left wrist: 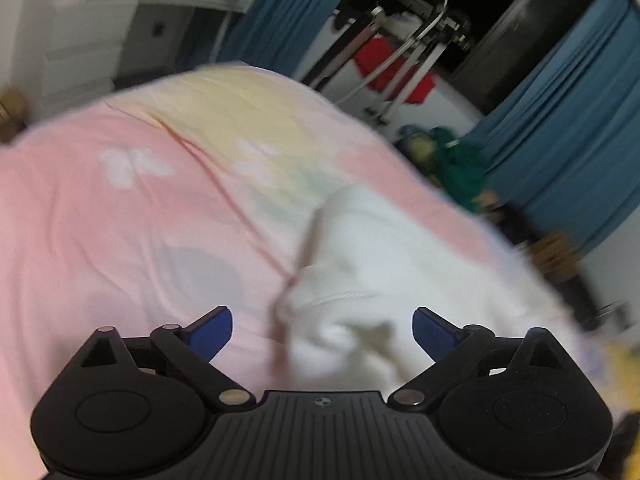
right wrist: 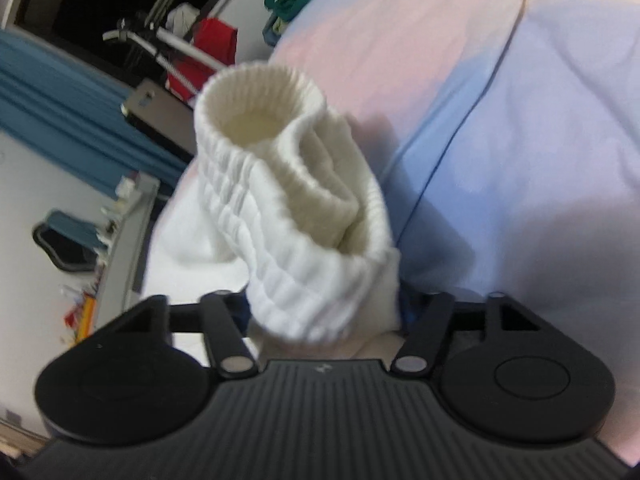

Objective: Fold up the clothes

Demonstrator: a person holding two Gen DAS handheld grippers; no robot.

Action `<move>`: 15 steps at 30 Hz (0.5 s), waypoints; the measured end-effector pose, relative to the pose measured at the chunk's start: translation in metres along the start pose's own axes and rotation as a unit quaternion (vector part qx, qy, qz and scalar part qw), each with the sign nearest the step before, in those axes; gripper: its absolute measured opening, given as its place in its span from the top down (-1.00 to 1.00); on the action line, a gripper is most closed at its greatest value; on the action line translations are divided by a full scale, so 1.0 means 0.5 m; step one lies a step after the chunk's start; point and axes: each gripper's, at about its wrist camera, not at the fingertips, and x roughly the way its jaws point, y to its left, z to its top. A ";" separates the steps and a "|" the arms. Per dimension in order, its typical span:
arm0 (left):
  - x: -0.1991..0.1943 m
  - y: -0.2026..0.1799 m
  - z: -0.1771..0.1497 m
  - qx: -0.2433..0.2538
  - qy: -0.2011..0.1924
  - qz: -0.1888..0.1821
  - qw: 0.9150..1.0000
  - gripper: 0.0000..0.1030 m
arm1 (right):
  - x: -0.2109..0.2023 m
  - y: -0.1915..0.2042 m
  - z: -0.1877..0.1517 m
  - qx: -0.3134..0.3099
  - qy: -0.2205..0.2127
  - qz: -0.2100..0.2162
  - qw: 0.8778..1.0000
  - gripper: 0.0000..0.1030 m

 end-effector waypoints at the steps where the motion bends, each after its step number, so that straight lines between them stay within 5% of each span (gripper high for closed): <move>1: 0.004 0.007 0.007 -0.011 0.009 -0.021 1.000 -0.99 | -0.006 0.002 -0.001 0.000 -0.003 0.000 1.000 -0.07; 4: 0.047 0.040 0.029 -0.053 0.046 -0.065 0.995 -0.99 | -0.016 0.015 -0.003 -0.009 -0.013 -0.005 1.000 0.00; 9: 0.171 0.099 0.050 -0.126 0.112 -0.064 0.984 -0.99 | -0.025 0.043 0.010 -0.038 -0.036 -0.006 0.999 0.05; 15: 0.220 0.072 0.056 -0.095 0.143 -0.121 0.978 -0.99 | -0.042 0.086 0.027 -0.085 -0.073 0.026 0.993 0.07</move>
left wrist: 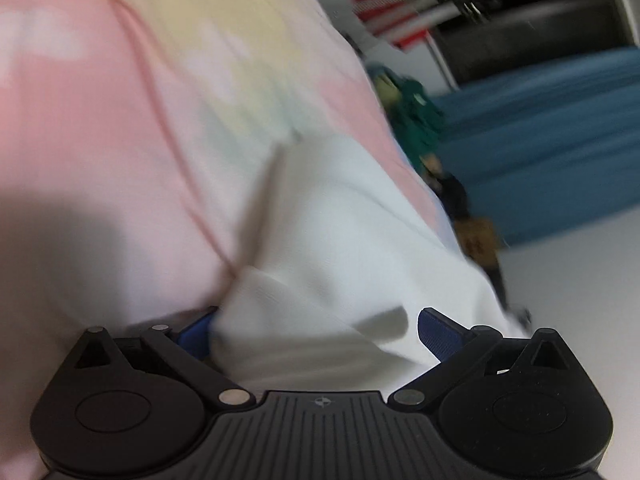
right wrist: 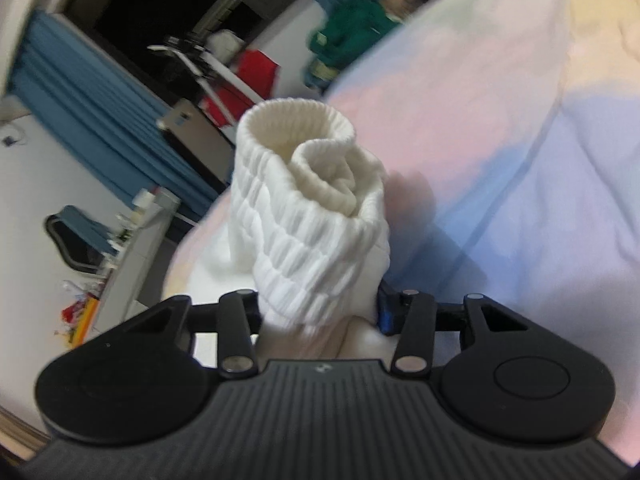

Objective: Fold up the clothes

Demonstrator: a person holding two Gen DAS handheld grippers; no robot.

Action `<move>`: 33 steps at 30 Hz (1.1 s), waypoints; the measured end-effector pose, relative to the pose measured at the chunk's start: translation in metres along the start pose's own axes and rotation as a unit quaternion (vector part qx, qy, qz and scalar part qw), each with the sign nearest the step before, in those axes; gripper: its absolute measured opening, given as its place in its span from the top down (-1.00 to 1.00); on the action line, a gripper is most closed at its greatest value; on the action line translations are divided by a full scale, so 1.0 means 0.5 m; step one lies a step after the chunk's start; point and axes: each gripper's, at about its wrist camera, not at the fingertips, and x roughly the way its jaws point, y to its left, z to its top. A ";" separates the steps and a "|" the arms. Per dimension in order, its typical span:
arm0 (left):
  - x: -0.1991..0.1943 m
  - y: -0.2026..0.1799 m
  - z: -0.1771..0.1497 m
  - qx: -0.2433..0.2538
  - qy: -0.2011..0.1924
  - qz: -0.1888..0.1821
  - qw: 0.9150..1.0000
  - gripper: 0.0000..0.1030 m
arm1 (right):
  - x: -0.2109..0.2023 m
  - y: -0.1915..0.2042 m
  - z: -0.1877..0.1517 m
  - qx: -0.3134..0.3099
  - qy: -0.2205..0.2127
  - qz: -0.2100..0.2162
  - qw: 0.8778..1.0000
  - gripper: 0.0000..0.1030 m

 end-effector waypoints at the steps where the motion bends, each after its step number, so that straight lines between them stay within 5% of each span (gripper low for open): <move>1: 0.009 -0.003 -0.003 0.012 0.008 0.003 1.000 -0.99 | -0.002 0.007 0.003 -0.007 -0.006 0.007 1.000 0.07; 5: 0.022 -0.010 -0.013 0.033 0.005 0.004 0.999 -0.91 | 0.011 0.001 0.010 -0.001 0.001 -0.011 1.000 0.06; 10: 0.025 -0.029 -0.032 0.074 -0.014 0.030 0.997 -0.52 | 0.038 -0.054 0.009 0.055 0.033 -0.039 0.997 0.06; 19: -0.010 -0.094 -0.086 0.135 -0.067 0.051 0.987 -0.05 | 0.023 -0.018 0.006 0.021 0.028 -0.053 0.998 0.06; 33: -0.061 -0.249 -0.129 0.108 -0.070 -0.010 0.992 0.10 | -0.118 0.023 0.105 -0.006 -0.065 0.005 0.998 0.13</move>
